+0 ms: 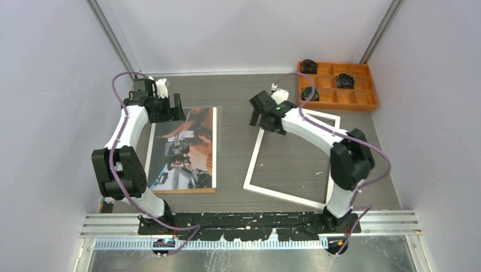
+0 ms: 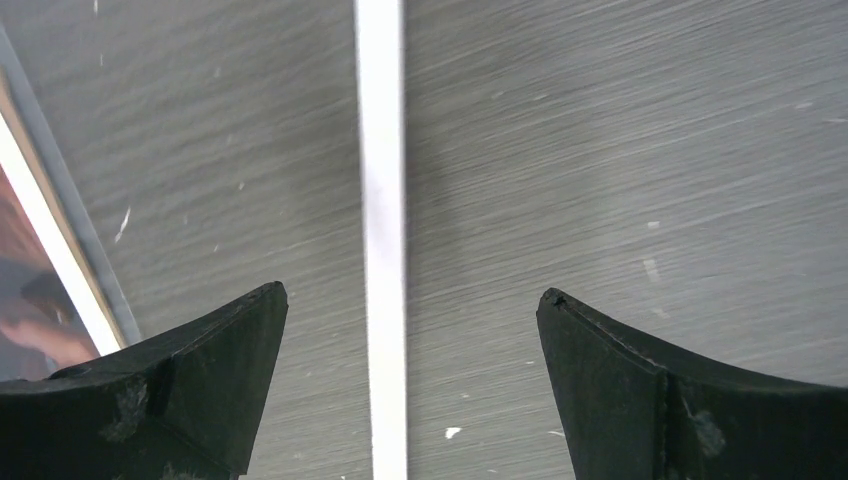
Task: Put the photo into the frame
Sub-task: Turn over the photo frame at the center of the board.
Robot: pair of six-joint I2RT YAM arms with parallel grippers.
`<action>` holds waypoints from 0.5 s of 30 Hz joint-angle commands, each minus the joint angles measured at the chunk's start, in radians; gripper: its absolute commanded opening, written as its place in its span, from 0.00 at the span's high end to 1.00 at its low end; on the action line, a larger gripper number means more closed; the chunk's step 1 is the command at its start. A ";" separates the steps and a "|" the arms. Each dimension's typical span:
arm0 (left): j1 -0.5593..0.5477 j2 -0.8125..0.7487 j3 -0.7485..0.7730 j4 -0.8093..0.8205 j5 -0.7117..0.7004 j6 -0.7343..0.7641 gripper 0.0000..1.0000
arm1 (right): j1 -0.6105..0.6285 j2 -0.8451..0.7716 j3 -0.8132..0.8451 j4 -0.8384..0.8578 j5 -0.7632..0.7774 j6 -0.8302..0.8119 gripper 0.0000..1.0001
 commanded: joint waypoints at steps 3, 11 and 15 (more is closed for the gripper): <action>0.004 -0.025 0.032 -0.118 0.031 0.033 0.08 | 0.100 0.166 0.135 -0.070 -0.028 0.047 0.00; 0.005 -0.036 0.026 -0.173 0.083 0.046 0.06 | 0.125 0.249 0.099 -0.011 -0.066 0.060 0.00; 0.004 -0.036 0.023 -0.182 0.106 0.046 0.04 | 0.132 0.294 0.095 0.005 -0.088 0.057 0.00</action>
